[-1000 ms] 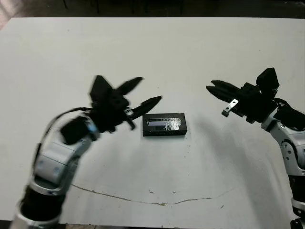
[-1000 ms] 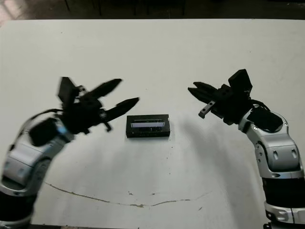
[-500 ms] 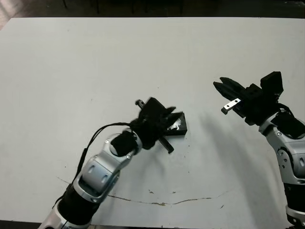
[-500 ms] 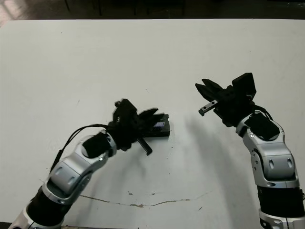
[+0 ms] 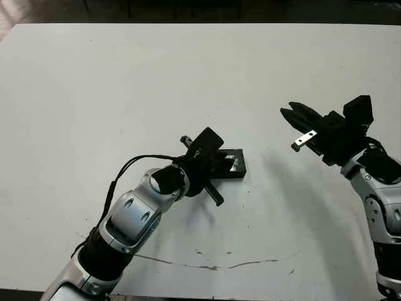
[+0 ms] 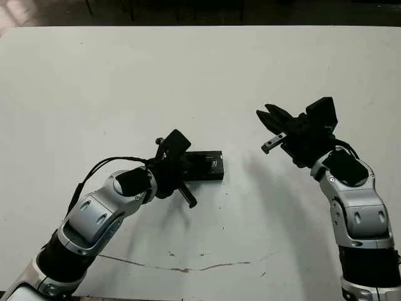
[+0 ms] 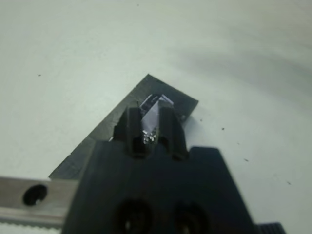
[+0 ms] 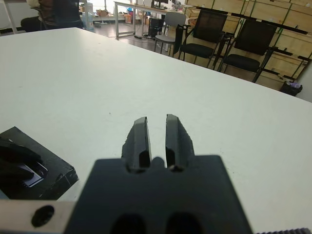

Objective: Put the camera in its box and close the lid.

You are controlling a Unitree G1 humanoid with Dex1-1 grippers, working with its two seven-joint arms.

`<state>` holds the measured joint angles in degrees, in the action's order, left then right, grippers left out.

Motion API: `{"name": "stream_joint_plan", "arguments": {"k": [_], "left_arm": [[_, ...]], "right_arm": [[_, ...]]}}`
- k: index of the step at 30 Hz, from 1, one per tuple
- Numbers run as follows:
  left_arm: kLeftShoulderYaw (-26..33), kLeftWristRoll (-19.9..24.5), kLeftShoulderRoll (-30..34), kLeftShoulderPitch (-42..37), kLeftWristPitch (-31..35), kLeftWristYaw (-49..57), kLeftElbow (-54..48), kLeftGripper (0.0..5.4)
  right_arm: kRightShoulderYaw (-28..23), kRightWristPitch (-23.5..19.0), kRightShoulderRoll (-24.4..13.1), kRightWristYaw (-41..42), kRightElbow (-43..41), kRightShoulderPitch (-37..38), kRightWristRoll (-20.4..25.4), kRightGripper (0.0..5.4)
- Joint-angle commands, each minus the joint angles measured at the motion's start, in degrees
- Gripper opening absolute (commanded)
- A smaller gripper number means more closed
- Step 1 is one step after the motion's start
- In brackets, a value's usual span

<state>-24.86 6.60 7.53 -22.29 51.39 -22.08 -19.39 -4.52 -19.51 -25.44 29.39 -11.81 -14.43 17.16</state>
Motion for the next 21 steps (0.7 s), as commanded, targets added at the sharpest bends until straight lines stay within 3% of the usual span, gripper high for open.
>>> {"name": "stream_joint_plan", "arguments": {"k": [1, 7, 11, 15, 21], "left_arm": [[3.08, 1.36, 1.77, 3.84, 1.75, -0.14, -0.25, 0.01], [13.16, 3.84, 2.56, 6.61, -9.49, 0.37, -5.75, 0.01], [23.55, 5.44, 1.65, 6.66, -15.46, 4.21, -6.05, 0.01], [32.44, 6.68, 1.79, 6.06, -22.59, 7.33, -2.39, 0.01], [37.74, 7.26, 1.52, 3.52, -29.02, 10.88, 6.07, 0.01]], "right_arm": [[0.15, -0.64, -0.39, 0.10, -0.70, 1.17, -0.35, 0.00], [-0.76, -0.40, 0.36, -0.23, -0.83, 1.39, 0.61, 0.00], [-1.21, -0.21, 1.36, -1.80, -1.71, 1.51, 0.51, 0.00], [-1.62, -0.09, 3.39, -3.33, -1.69, 1.21, 1.29, 0.00], [-1.36, 0.58, 6.08, -6.53, 0.48, -1.81, 0.40, 0.00]]}}
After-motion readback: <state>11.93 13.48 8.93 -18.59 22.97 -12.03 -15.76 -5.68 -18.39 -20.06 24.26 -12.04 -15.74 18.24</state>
